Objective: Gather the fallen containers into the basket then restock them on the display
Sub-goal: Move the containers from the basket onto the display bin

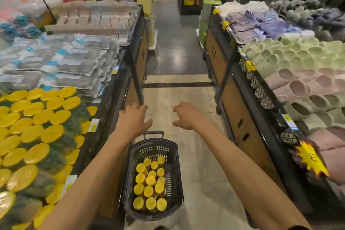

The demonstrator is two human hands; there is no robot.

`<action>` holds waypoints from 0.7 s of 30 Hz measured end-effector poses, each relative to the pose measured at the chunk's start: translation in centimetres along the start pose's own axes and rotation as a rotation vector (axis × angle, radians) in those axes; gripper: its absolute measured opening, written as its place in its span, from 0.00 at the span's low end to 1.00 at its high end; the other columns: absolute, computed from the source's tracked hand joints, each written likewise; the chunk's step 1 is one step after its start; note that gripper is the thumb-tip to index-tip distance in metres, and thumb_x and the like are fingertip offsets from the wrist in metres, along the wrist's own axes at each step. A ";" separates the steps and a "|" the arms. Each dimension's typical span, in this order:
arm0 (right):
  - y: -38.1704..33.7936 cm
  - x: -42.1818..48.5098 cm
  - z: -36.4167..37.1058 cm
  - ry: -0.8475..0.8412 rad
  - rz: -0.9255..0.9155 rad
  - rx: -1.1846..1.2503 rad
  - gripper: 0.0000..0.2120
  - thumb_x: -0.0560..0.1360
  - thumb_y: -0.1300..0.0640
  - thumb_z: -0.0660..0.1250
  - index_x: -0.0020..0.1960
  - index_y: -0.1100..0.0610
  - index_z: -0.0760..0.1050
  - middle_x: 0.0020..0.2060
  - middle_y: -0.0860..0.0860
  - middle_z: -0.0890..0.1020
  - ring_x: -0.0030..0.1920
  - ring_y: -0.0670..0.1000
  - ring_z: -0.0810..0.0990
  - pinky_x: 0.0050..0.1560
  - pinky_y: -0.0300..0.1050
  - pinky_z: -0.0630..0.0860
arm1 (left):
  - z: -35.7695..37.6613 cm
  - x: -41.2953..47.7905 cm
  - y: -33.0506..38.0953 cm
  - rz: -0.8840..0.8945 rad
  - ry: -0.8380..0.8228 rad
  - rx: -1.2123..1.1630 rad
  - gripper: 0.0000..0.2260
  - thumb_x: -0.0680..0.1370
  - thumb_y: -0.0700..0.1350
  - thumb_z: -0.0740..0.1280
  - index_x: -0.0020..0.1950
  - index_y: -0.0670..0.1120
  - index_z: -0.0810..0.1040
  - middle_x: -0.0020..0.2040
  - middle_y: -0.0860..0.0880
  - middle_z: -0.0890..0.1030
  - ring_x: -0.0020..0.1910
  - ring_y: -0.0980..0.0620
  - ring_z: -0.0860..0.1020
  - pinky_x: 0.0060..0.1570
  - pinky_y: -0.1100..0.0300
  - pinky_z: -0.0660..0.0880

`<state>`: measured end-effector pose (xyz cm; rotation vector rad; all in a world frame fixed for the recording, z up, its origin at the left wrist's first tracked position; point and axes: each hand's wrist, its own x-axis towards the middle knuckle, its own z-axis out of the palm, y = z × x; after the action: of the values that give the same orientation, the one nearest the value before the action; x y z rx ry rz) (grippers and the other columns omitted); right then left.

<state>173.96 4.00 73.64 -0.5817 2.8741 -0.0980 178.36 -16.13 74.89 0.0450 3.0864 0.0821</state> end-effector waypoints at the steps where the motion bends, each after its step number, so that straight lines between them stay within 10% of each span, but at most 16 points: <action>1: 0.7 0.3 0.3 -0.009 0.005 0.007 0.25 0.78 0.46 0.65 0.71 0.56 0.68 0.67 0.57 0.71 0.65 0.59 0.71 0.63 0.54 0.71 | 0.4 0.5 0.5 0.005 -0.005 0.003 0.24 0.78 0.58 0.62 0.70 0.49 0.68 0.69 0.44 0.71 0.68 0.41 0.69 0.65 0.41 0.67; 21: 10.9 22.0 -0.9 -0.161 -0.234 -0.040 0.25 0.78 0.45 0.65 0.71 0.56 0.68 0.67 0.57 0.71 0.64 0.59 0.71 0.61 0.54 0.73 | 5.2 17.2 1.1 -0.287 0.004 -0.148 0.21 0.77 0.58 0.65 0.67 0.51 0.71 0.63 0.47 0.76 0.62 0.44 0.74 0.58 0.46 0.73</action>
<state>149.78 5.43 69.24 -0.8893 2.6489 -0.0272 161.55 -14.26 68.90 -0.4017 3.0417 0.2961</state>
